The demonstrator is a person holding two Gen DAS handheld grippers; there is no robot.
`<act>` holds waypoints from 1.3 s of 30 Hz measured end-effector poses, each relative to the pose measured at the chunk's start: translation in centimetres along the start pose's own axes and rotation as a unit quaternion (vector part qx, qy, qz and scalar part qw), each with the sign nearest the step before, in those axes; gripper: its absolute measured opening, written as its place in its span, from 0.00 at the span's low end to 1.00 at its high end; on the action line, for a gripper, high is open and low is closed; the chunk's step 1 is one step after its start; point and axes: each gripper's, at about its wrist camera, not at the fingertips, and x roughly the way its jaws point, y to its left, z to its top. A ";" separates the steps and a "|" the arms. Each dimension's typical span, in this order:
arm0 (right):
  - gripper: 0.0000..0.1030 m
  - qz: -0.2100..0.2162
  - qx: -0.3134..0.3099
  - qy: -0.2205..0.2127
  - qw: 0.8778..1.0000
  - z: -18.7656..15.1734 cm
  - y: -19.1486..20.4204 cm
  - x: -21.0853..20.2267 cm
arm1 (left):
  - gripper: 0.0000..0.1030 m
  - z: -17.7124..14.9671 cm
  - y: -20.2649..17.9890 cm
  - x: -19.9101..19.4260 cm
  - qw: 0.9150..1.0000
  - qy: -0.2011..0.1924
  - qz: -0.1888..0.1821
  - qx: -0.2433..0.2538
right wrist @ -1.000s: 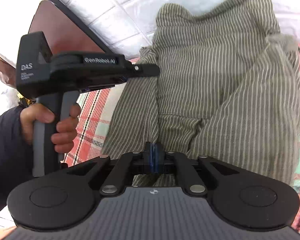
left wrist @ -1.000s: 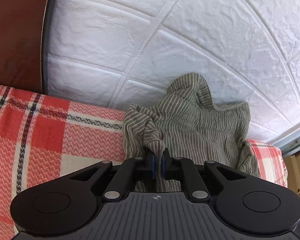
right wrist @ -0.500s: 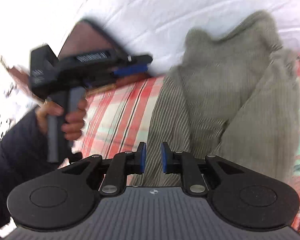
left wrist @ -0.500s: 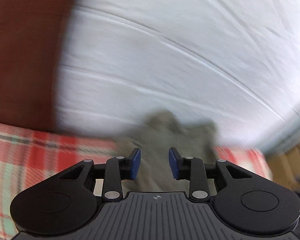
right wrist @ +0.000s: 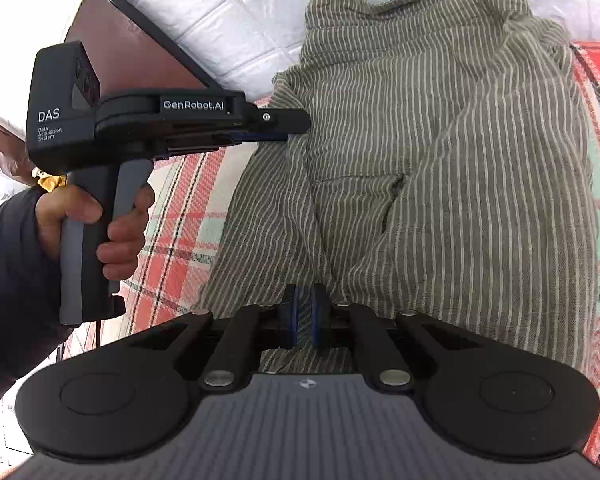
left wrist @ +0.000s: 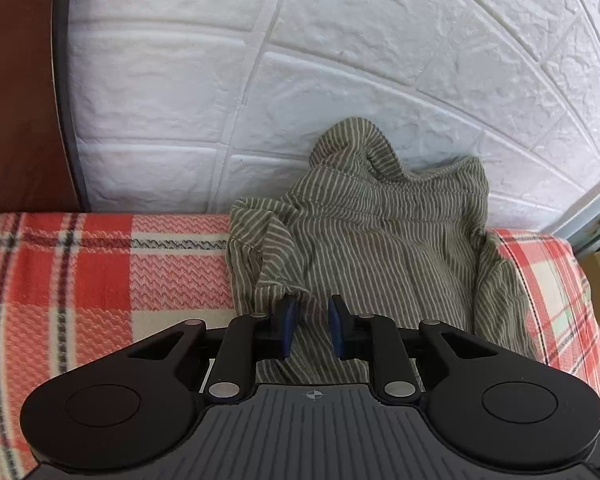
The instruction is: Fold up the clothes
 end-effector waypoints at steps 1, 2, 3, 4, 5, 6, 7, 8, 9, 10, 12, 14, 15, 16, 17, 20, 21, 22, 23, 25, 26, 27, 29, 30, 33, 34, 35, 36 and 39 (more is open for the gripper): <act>0.13 0.001 0.001 -0.014 1.000 0.0 0.1 -0.8 | 0.35 0.1 -0.1 -0.7 1.000 -0.006 0.001 0.002; 0.13 0.001 -0.001 -0.028 1.000 0.0 0.2 -2.1 | 0.36 0.2 -0.2 -1.8 1.000 -0.016 -0.001 0.003; 0.13 0.000 -0.002 -0.040 0.999 -0.1 0.3 -3.4 | 0.40 0.2 -0.2 -2.9 1.000 -0.026 -0.003 0.003; 0.14 -0.004 -0.005 -0.050 0.999 -0.2 0.2 -4.6 | 0.43 -0.2 0.1 -4.4 0.999 -0.033 -0.006 0.005; 0.14 -0.009 -0.008 -0.061 0.998 -0.5 0.0 -5.9 | 0.44 -0.9 0.2 -5.7 0.999 -0.037 -0.010 0.011; 0.16 -0.018 -0.006 -0.072 0.997 -0.9 -0.4 -7.1 | 0.48 -1.5 0.2 -6.7 0.999 -0.037 -0.015 0.021; 0.23 -0.030 0.000 -0.082 0.996 -1.2 -0.9 -8.2 | 0.50 -2.3 0.3 -7.4 0.999 -0.031 -0.020 0.031; 0.26 -0.042 0.007 -0.090 0.995 -1.5 -1.4 -9.1 | 0.51 -3.3 0.3 -7.7 0.999 -0.021 -0.021 0.037; 0.34 -0.052 0.016 -0.095 0.994 -1.9 -2.0 -9.7 | 0.51 -4.4 0.4 -7.7 0.999 -0.009 -0.018 0.040; 0.37 -0.063 0.025 -0.100 0.993 -2.3 -2.5 -10.4 | 0.51 -5.6 0.2 -7.7 0.999 0.002 -0.015 0.039; 0.37 -0.083 0.042 -0.110 0.990 -3.1 -3.6 -11.7 | 0.51 -7.6 0.0 -7.6 1.000 0.017 -0.014 0.020; 0.40 -0.083 0.061 -0.105 0.989 -3.9 -4.6 -12.3 | 0.52 -9.3 0.0 -8.2 0.999 0.027 -0.031 -0.007; 0.43 -0.078 0.068 -0.096 0.990 -4.1 -5.1 -11.9 | 0.55 -10.0 -0.2 -8.3 0.998 0.033 -0.042 -0.017; 0.44 -0.077 0.071 -0.087 0.991 -4.4 -5.4 -11.6 | 0.58 -10.5 -0.6 -8.1 0.998 0.038 -0.050 -0.019; 0.44 -0.083 0.065 -0.081 0.991 -4.7 -5.2 -11.3 | 0.60 -11.0 -1.0 -8.1 0.998 0.043 -0.050 -0.012; 0.44 -0.093 0.063 -0.069 0.991 -5.8 -5.0 -10.3 | 0.62 -12.4 -1.7 -8.1 0.998 0.055 -0.024 0.018; 0.44 -0.089 0.072 -0.067 0.991 -6.2 -5.2 -10.2 | 0.62 -12.6 -1.4 -8.0 0.998 0.058 -0.027 0.007; 0.44 -0.086 0.083 -0.066 0.991 -6.5 -5.5 -10.0 | 0.62 -12.8 -1.1 -7.9 0.998 0.060 -0.030 -0.005; 0.45 -0.082 0.093 -0.063 0.990 -6.8 -5.8 -9.8 | 0.62 -12.9 -0.7 -7.8 0.998 0.057 -0.036 -0.021; 0.45 -0.072 0.114 -0.058 0.989 -7.3 -6.5 -9.4 | 0.58 -12.7 -0.1 -7.2 0.996 0.053 -0.043 -0.051; 0.44 -0.063 0.127 -0.060 0.988 -7.4 -6.9 -9.4 | 0.54 -12.8 0.4 -6.8 0.995 0.054 -0.051 -0.073; 0.39 -0.054 0.140 -0.061 0.987 -7.4 -7.2 -9.4 | 0.35 -13.0 1.0 -6.5 0.992 0.052 -0.065 -0.100; 0.05 -0.037 0.166 -0.064 0.983 -7.5 -8.0 -9.4 | 0.18 -13.6 2.1 -6.2 0.984 0.046 -0.088 -0.146; 0.05 -0.033 0.173 -0.067 0.982 -7.6 -8.3 -9.5 | 0.10 -14.0 2.5 -6.1 0.983 0.041 -0.087 -0.158; 0.05 -0.055 0.167 -0.063 0.982 -8.0 -8.5 -9.4 | 0.09 -14.8 3.1 -5.3 0.982 0.037 -0.079 -0.167; 0.07 -0.059 0.166 -0.062 0.982 -8.1 -8.5 -9.2 | 0.09 -14.8 3.1 -5.3 0.981 0.034 -0.080 -0.171; 0.07 -0.060 0.166 -0.064 0.982 -8.1 -8.4 -9.3 | 0.12 -14.8 3.1 -5.3 0.981 0.032 -0.080 -0.174; 0.10 -0.062 0.166 -0.065 0.982 -8.2 -8.2 -9.3 | 0.28 -14.6 2.9 -5.5 0.982 0.032 -0.078 -0.172; 0.33 -0.075 0.148 -0.084 0.983 -8.5 -7.0 -10.9 | 0.41 -14.0 1.8 -7.1 0.988 0.021 -0.056 -0.142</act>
